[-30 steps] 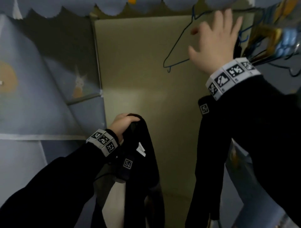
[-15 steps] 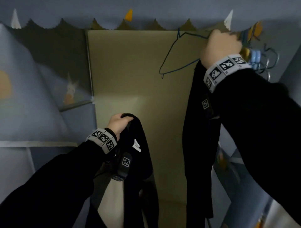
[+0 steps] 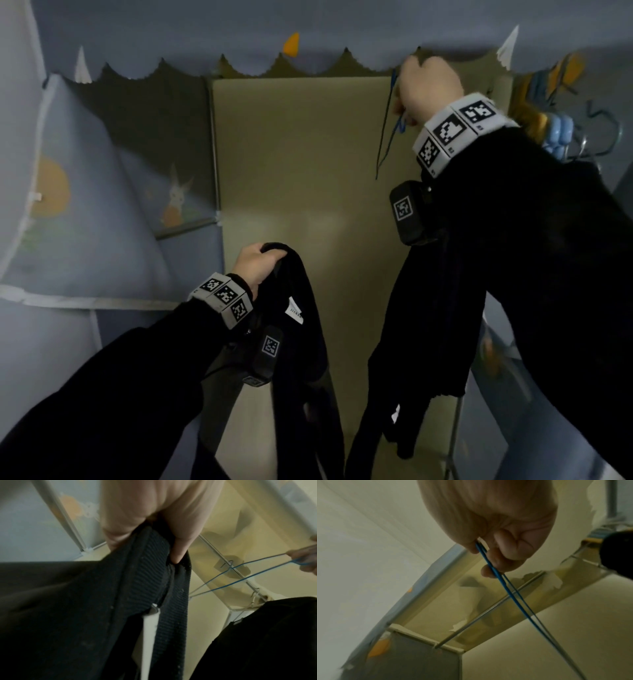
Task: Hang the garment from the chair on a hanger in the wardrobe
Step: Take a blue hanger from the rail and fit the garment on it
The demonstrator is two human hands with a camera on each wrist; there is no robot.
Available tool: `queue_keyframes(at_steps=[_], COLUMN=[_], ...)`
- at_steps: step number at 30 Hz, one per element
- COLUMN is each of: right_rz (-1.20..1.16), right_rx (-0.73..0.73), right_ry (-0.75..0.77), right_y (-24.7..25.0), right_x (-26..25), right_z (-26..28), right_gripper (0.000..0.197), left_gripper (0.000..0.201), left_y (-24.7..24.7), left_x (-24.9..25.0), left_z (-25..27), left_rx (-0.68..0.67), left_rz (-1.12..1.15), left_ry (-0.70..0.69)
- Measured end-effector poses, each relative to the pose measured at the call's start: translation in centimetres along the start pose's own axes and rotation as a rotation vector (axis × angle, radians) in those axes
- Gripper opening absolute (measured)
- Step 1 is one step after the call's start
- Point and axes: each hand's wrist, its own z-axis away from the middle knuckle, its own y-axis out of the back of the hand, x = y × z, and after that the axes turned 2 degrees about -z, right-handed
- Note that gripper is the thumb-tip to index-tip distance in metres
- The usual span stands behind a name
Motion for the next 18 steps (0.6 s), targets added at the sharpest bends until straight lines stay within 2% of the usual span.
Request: queue_keyframes(at_steps=[3,6,10,15,18], right_rz=[-0.239,-0.315,-0.352,-0.507,-0.488], right_rx=[-0.218,-0.307,-0.208,-0.081,-0.010], right_ry=[-0.162,-0.314,-0.288,-0.265,-0.208], right_y=[-1.7,-3.2,-4.5,-5.7,-6.6], right_x=[1.5,3.1,3.9,4.7,5.4], right_z=[-0.6,-0.2,-0.2,-1.0,-1.1], right_gripper=[0.030,0.031,0.022,0.024,0.031], left_gripper=[0.011,0.011,0.009,0.011,0.013], left_y=[0.0,0.1,0.3,0.9,1.3], left_x=[-0.1,-0.2,-0.4,-0.5,-0.6], left_z=[0.0,0.0,-0.3,-0.9,-1.5], left_rx=[0.003,0.003,0.018,0.017,0.038], left_rz=[-0.011,-0.023,-0.039,-0.059,-0.050], left_ry=[0.002,0.002,-0.007,-0.006,-0.002])
